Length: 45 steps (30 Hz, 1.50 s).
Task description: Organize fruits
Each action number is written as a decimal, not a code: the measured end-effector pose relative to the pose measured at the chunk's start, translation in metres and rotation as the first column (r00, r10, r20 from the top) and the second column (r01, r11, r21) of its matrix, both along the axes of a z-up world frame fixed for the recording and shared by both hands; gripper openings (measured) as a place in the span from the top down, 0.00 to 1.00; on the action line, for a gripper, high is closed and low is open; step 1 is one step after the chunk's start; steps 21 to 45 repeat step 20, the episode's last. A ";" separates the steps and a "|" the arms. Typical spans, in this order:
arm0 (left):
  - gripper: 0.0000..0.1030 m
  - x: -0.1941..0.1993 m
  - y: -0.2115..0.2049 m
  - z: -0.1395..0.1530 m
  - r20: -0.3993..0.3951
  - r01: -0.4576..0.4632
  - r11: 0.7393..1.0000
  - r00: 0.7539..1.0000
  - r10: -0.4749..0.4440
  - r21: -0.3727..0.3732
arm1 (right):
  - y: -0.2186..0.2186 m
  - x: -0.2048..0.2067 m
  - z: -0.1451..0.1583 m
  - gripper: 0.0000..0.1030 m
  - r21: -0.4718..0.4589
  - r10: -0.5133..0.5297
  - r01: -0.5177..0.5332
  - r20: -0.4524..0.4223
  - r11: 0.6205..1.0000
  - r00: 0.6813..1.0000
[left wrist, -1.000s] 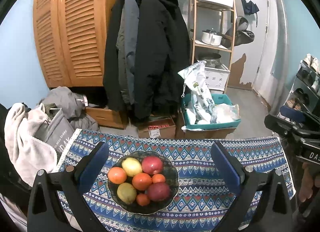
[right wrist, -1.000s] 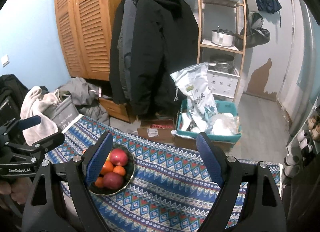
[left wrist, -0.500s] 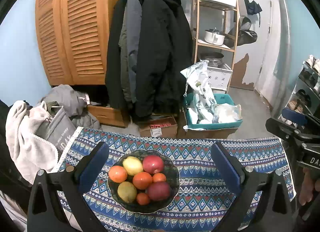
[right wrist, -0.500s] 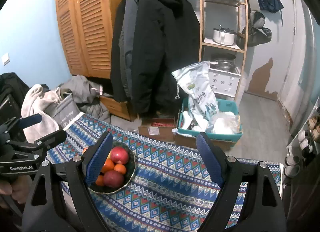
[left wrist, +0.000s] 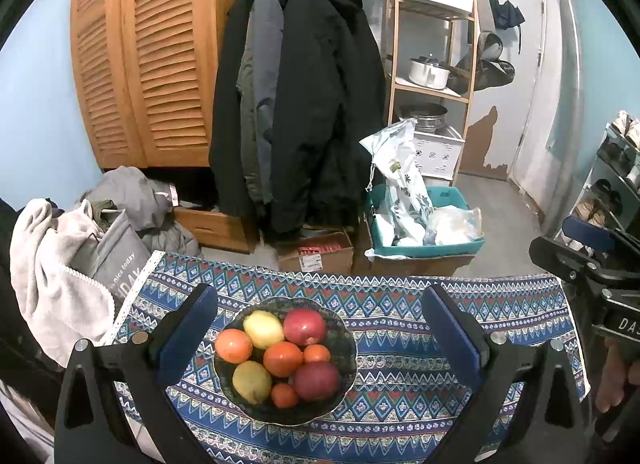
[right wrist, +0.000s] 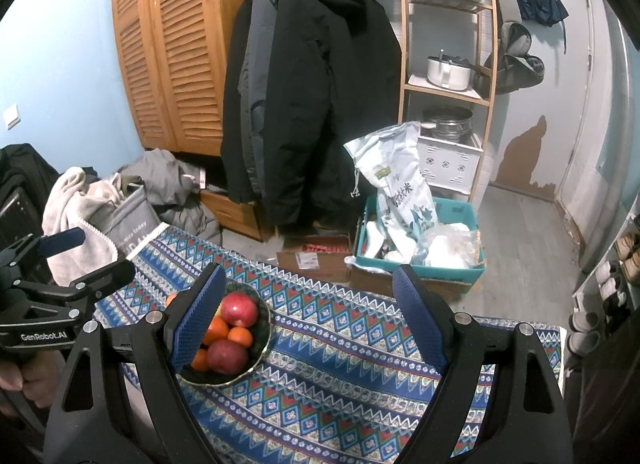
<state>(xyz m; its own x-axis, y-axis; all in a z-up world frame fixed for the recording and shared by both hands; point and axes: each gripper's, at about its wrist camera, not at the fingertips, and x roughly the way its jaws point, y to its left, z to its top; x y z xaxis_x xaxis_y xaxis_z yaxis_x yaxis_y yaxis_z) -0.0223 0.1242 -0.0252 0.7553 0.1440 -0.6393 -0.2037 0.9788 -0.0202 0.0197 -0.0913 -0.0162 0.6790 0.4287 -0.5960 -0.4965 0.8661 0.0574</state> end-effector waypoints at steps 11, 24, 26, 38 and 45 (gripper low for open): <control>0.00 0.001 -0.005 -0.001 -0.002 0.007 1.000 1.000 -0.007 -0.007 | 0.001 0.000 0.000 0.18 0.001 -0.001 0.001 -0.001 1.000 1.000; 0.01 0.002 -0.005 0.000 -0.004 0.010 1.000 1.000 -0.010 -0.009 | 0.002 0.000 0.001 0.18 0.000 -0.002 0.002 -0.001 1.000 1.000; 0.01 0.002 -0.005 0.000 -0.004 0.010 1.000 1.000 -0.010 -0.009 | 0.002 0.000 0.001 0.18 0.000 -0.002 0.002 -0.001 1.000 1.000; 0.01 0.002 -0.005 0.000 -0.004 0.010 1.000 1.000 -0.010 -0.009 | 0.002 0.000 0.001 0.18 0.000 -0.002 0.002 -0.001 1.000 1.000; 0.01 0.002 -0.005 0.000 -0.004 0.010 1.000 1.000 -0.010 -0.009 | 0.002 0.000 0.001 0.18 0.000 -0.002 0.002 -0.001 1.000 1.000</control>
